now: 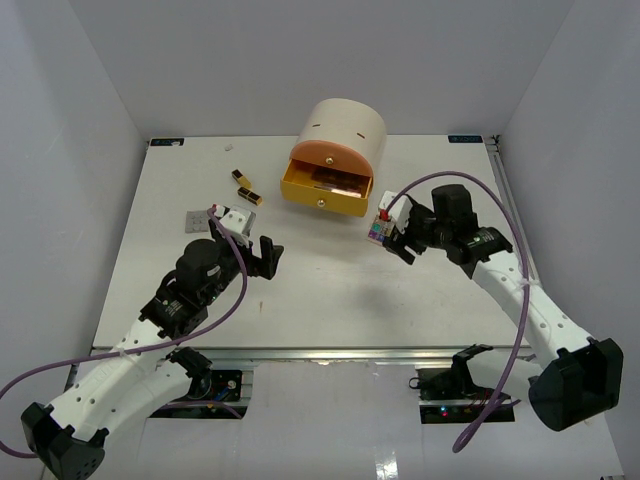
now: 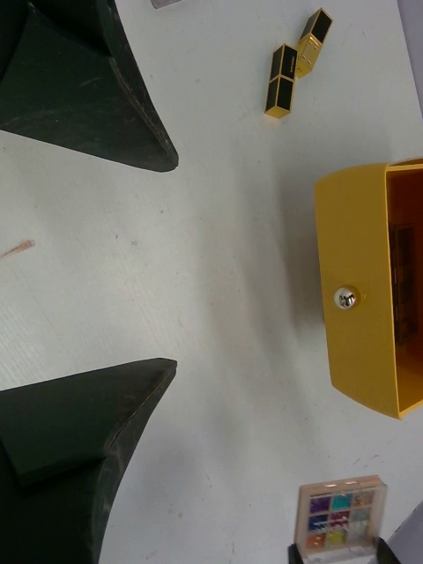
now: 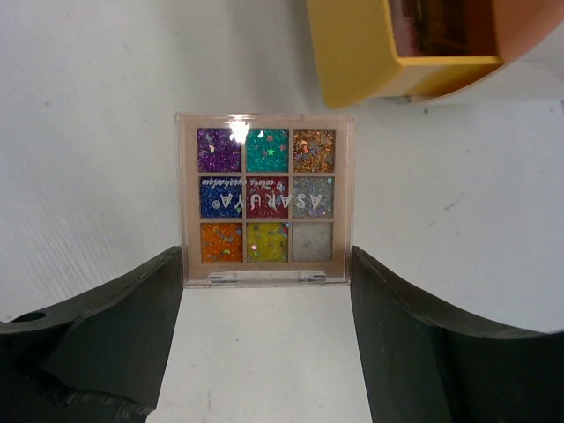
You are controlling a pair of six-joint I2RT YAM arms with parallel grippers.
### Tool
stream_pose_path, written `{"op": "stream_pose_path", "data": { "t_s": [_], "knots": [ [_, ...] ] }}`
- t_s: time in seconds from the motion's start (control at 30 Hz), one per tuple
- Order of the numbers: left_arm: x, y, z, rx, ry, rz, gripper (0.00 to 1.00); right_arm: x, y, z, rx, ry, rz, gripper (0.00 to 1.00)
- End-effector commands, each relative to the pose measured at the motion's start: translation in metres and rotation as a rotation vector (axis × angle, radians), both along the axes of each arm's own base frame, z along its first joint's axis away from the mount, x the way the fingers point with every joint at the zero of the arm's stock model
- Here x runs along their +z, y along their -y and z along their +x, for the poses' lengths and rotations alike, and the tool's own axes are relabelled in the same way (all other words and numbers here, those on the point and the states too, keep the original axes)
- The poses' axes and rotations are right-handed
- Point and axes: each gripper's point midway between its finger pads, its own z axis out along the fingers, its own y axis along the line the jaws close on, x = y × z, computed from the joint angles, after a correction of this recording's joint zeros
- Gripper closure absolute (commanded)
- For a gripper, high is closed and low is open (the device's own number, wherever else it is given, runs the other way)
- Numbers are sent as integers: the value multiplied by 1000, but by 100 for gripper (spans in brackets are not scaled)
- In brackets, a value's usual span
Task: Organize the makeup
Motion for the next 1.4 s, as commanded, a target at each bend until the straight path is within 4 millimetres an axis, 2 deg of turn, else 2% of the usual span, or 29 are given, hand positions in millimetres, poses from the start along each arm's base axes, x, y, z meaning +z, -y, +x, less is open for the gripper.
{"op": "stream_pose_path", "data": {
  "t_s": [0.0,0.1,0.23,0.37,0.47,0.67,0.73,0.83,0.97,1.07,1.17,1.27,1.37],
  "knots": [
    [0,-2,0,3,5,-5,2,63,-22,31,95,155,-10,92],
    [2,-4,1,13,10,-6,2,86,-40,52,109,210,-51,91],
    [2,-7,1,24,12,-6,2,106,-66,79,99,327,-145,87],
    [2,-8,2,30,13,-5,2,106,-84,107,82,427,-263,81],
    [2,-9,2,31,13,-4,2,99,-87,128,24,478,-346,77],
    [3,-9,1,31,18,-6,2,90,-86,153,-59,514,-389,72],
    [4,-9,1,30,20,-9,2,87,-87,158,-66,513,-398,65],
    [4,-10,1,31,21,-9,2,84,-88,160,-67,517,-403,45],
    [4,-9,1,28,21,-10,2,76,-90,158,-55,519,-397,13],
    [4,-9,1,28,20,-11,2,78,-89,152,-42,520,-380,6],
    [3,-9,1,27,16,-9,2,89,-90,146,-37,530,-348,3],
    [2,-8,2,24,11,-8,2,97,-88,142,-37,533,-328,2],
    [1,-8,3,26,8,-8,2,97,-89,137,-23,528,-319,2]
  ]
}}
